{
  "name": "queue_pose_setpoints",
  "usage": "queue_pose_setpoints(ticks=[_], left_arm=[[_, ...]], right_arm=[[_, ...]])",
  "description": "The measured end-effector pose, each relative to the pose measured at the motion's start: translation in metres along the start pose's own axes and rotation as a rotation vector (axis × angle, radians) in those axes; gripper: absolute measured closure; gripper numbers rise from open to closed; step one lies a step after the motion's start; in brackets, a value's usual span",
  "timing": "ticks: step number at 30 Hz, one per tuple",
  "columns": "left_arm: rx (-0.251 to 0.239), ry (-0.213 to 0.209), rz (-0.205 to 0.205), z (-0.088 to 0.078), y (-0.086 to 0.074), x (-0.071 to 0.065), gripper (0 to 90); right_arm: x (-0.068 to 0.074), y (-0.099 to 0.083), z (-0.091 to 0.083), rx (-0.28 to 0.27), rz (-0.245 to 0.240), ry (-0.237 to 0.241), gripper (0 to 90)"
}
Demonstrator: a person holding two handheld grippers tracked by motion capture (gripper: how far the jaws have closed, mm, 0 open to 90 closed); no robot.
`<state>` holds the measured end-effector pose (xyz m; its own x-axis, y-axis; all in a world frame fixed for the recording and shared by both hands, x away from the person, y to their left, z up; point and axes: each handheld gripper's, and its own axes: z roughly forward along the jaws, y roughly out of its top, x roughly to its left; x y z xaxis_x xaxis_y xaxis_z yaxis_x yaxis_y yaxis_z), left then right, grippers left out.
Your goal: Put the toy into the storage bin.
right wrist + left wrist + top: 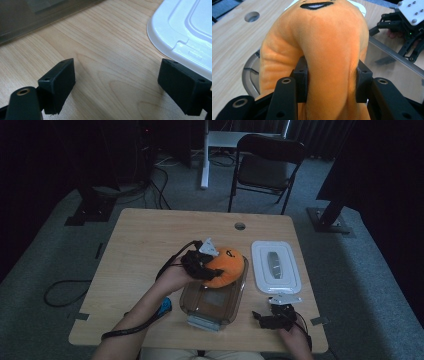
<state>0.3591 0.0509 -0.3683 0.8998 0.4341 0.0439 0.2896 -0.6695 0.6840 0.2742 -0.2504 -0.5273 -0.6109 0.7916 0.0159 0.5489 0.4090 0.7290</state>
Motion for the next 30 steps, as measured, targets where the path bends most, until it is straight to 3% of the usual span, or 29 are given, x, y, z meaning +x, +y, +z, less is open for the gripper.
queue_pose_setpoints(ticks=[6, 12, 20, 25, 30], left_arm=[[0.049, -0.011, 0.003, 0.010, -0.002, 0.000, 58.7], [0.102, 0.017, 0.000, 0.019, -0.003, 0.001, 57.6], [0.124, -0.013, -0.015, 0.026, -0.003, 0.004, 54.1], [0.177, -0.007, 0.018, 0.034, 0.000, 0.001, 52.8], [0.194, -0.023, 0.002, 0.041, -0.001, 0.003, 51.4]], right_arm=[[-0.001, 0.000, 0.000, -0.003, 0.006, 0.007, 13.9], [-0.001, 0.000, -0.001, -0.003, 0.009, 0.008, 13.9], [-0.002, -0.001, -0.001, -0.004, 0.013, 0.006, 13.9], [-0.003, -0.001, -0.001, -0.008, 0.023, 0.014, 13.9], [-0.002, -0.001, -0.001, -0.005, 0.019, 0.009, 13.9]])
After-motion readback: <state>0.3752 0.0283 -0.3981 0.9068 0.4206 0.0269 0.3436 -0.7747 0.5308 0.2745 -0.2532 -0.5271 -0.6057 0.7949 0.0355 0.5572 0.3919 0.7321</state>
